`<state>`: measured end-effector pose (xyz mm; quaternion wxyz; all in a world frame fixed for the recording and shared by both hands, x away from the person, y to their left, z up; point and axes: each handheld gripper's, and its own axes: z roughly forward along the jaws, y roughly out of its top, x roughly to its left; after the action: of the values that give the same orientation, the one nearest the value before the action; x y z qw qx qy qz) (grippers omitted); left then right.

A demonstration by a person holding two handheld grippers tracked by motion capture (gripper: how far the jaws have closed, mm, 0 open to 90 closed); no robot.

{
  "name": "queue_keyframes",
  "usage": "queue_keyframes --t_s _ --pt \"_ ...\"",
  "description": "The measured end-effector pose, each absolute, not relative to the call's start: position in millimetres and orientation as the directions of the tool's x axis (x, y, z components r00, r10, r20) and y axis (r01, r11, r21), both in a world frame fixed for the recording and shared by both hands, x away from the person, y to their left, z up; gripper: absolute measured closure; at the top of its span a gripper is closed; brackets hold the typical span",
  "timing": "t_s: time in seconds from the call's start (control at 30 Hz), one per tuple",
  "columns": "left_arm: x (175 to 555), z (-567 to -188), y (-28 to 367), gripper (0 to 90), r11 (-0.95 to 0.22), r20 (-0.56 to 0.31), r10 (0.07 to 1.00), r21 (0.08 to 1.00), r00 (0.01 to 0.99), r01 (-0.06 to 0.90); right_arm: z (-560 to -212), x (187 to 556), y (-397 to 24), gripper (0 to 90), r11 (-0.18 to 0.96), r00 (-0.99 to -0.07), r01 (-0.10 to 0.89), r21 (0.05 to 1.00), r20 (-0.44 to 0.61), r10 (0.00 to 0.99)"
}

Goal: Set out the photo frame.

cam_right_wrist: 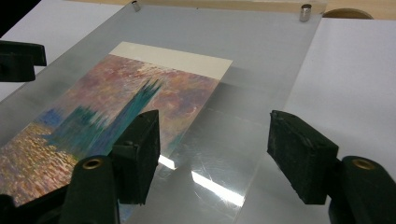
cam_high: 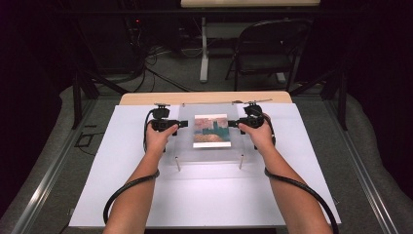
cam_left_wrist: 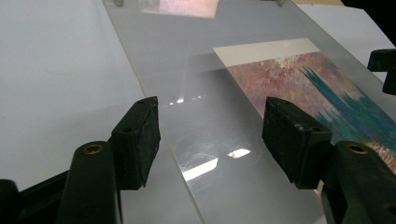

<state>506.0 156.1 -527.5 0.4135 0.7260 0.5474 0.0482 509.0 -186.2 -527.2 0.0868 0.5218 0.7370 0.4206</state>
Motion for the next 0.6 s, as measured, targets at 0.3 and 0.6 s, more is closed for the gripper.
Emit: queue_keyframes --t_s 0.3,0.6 --pt "505.4 -533.3 155.0 35.5 -0.063 -0.391 0.834 0.633 0.39 0.771 -531.2 510.0 -187.0 32.7 0.092 -0.429 0.712 0.696 0.328 0.842" --pt "505.7 -537.3 155.9 35.0 -0.049 -0.411 0.83 0.62 0.377 0.783 -533.5 511.2 -188.0 32.6 0.072 -0.415 0.725 0.685 0.351 0.839"
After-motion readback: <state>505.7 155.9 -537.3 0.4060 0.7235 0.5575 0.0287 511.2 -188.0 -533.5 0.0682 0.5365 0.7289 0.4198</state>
